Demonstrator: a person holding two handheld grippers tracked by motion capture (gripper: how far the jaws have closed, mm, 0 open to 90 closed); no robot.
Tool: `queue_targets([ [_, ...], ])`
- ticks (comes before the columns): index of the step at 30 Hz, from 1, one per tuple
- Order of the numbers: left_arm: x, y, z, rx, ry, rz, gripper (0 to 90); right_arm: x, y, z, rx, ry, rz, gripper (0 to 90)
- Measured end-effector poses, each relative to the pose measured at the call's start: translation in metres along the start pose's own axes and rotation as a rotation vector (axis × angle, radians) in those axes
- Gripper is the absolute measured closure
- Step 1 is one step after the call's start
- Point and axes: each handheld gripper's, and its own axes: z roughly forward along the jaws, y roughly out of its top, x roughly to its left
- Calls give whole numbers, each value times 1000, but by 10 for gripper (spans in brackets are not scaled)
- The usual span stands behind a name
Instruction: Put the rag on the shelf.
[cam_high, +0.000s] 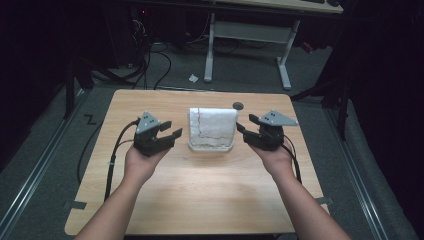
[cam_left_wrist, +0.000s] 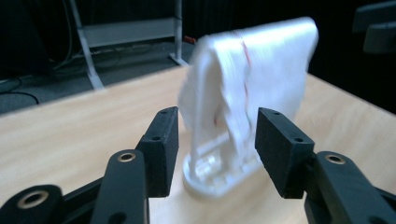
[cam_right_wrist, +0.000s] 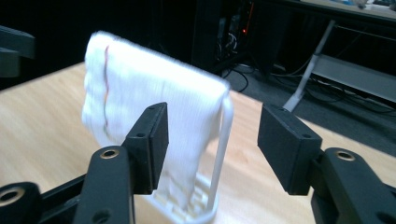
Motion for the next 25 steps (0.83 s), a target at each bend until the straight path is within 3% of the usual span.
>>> queue_targets([
  [2,-4,-19,-6,19,-21,-7,494,7,-13,-6,18,-6,-14,427],
  [3,-4,-19,-6,19,-21,-7,492,7,-13,-6,18,-6,-14,427],
  [4,-8,-43,-13,37,-34,-7,492,15,-33,-11,42,-1,-17,424],
  [5,-10,-57,-16,51,-55,-25,490,18,-41,-12,54,1,-15,423],
  [6,-10,-57,-16,51,-55,-25,484,18,-41,-12,54,1,-15,423],
  [7,-15,-89,-22,91,-58,-31,483,26,-68,-17,90,14,-5,424],
  [9,-19,-121,-31,102,-67,-76,483,33,-92,-23,107,28,13,421],
  [10,-20,-131,-33,148,-66,-113,501,36,-107,-27,117,29,18,421],
  [11,-22,-133,-31,229,-68,-151,521,39,-122,-31,116,24,28,422],
  [12,-23,-134,-31,234,-85,-143,492,41,-141,-35,116,20,52,447],
  [13,-25,-134,-31,221,-79,-115,485,42,-147,-36,149,32,62,443],
  [14,-25,-134,-30,223,-58,-94,483,41,-150,-34,201,52,64,412],
  [15,-25,-133,-28,221,-53,-93,484,41,-152,-33,215,44,47,424],
  [17,-23,-131,-25,198,-80,-112,482,40,-155,-32,226,24,42,426],
  [20,-22,-131,-23,204,-66,-76,474,38,-154,-28,221,33,63,424],
  [25,-20,-134,-24,214,-74,-99,469,39,-156,-27,223,31,38,425],
])
